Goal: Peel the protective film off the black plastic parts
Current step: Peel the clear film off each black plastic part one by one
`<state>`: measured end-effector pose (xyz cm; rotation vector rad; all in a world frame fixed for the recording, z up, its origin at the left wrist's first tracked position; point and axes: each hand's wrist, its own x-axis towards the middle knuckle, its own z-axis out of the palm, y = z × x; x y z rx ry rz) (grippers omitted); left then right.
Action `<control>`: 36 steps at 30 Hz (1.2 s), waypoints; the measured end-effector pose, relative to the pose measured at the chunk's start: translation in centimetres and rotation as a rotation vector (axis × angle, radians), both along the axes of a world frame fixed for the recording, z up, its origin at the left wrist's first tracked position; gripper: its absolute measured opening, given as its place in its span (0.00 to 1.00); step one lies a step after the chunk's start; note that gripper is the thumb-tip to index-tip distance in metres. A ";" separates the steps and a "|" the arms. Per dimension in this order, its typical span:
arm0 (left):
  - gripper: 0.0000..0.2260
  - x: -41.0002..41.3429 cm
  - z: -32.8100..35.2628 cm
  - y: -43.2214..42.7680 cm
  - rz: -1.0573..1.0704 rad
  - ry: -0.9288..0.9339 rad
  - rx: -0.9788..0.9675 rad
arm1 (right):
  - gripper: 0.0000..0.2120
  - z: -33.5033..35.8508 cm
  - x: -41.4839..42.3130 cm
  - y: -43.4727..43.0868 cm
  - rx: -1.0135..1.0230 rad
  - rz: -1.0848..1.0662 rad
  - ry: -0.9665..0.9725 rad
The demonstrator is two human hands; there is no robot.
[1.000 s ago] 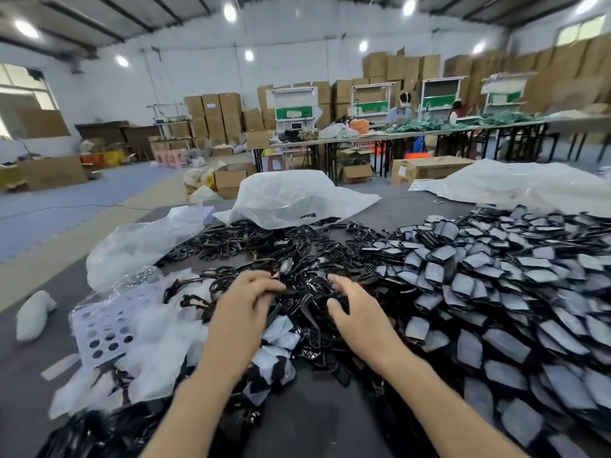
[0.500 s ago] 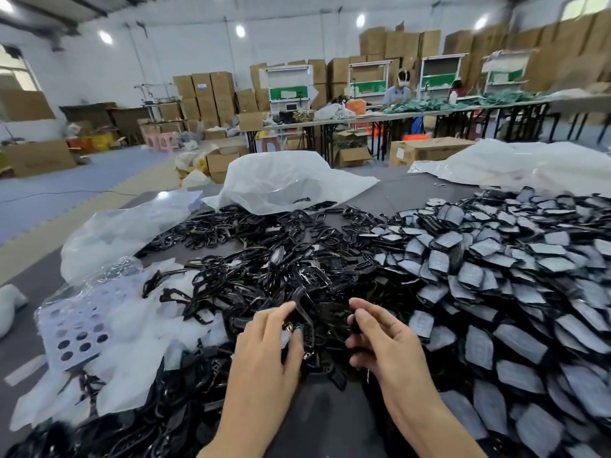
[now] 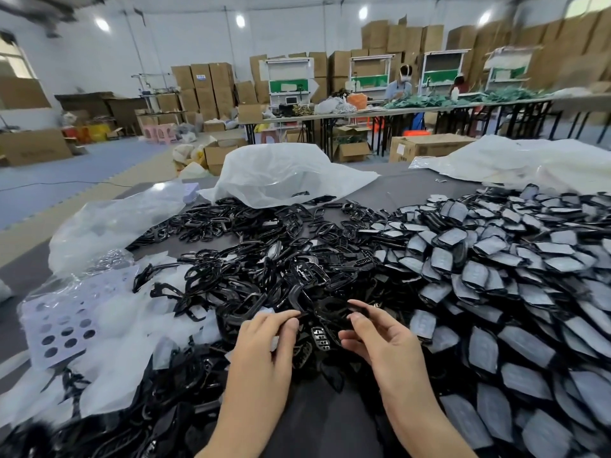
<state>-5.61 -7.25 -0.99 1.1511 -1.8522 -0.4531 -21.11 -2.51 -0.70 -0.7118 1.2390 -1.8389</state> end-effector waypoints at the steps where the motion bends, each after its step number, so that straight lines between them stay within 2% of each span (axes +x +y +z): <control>1: 0.09 -0.2 0.3 0.2 -0.029 0.127 0.103 | 0.13 0.0 0.1 0.0 0.002 0.002 0.007; 4: 0.09 -0.6 1.2 0.8 -0.119 0.361 0.287 | 0.13 0.1 0.2 -0.1 0.004 -0.002 0.030; 10: 0.11 -0.7 1.4 0.7 -0.221 0.526 0.411 | 0.13 0.2 -0.1 -0.1 -0.003 -0.013 0.027; 15: 0.17 -0.7 1.4 0.9 -0.207 0.482 0.379 | 0.14 0.2 0.1 0.0 -0.006 0.019 0.051; 20: 0.10 -0.7 1.5 1.2 -0.231 0.443 0.332 | 0.13 0.1 0.0 0.1 -0.005 0.034 0.073; 22: 0.10 -0.5 1.5 1.5 -0.211 0.311 0.204 | 0.13 0.0 0.1 0.0 -0.003 0.054 0.097; 24: 0.10 -0.2 1.4 1.7 -0.204 0.104 0.024 | 0.14 -0.1 0.3 0.0 0.006 0.085 0.132; 27: 0.10 -0.5 1.3 1.9 -0.216 -0.038 -0.003 | 0.14 -0.2 0.6 0.0 0.022 0.138 0.192; 29: 0.14 -0.6 1.0 1.8 -0.204 -0.026 0.007 | 0.15 -0.2 0.7 0.0 0.026 0.148 0.211; 36: 0.08 -0.3 1.2 1.2 -0.091 0.150 0.068 | 0.12 0.1 1.0 0.5 0.004 0.205 0.265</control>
